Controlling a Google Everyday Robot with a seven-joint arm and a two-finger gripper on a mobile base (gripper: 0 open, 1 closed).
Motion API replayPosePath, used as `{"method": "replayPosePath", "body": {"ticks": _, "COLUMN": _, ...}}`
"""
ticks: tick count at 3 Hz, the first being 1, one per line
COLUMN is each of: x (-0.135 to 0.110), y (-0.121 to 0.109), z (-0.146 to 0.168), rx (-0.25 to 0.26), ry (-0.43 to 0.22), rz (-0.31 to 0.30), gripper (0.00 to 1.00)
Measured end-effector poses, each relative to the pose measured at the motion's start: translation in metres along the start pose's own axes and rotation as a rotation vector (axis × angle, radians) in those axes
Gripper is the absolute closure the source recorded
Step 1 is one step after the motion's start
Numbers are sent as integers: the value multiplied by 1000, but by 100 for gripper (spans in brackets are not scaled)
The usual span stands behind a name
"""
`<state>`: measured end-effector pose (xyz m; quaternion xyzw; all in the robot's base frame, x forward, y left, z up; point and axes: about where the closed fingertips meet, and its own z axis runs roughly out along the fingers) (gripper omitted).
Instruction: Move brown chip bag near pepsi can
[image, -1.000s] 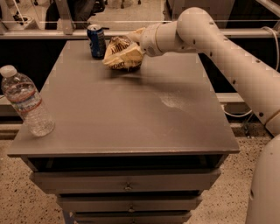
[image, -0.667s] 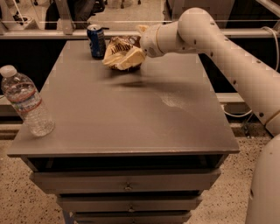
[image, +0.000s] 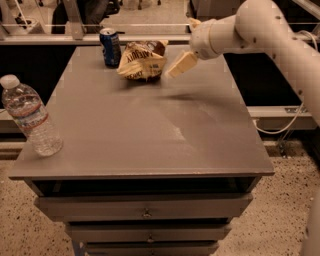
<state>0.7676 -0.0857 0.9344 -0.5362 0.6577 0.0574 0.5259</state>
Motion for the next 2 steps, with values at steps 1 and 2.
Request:
{"method": "replayPosePath", "body": {"ticks": 1, "x": 27, "y": -39, "z": -59, "rx": 105, "ry": 84, "rz": -35, "gripper": 0}}
{"method": "replayPosePath", "body": {"ticks": 2, "x": 31, "y": -43, "z": -65, "rx": 115, "ry": 93, "rz": -37, "gripper": 0}}
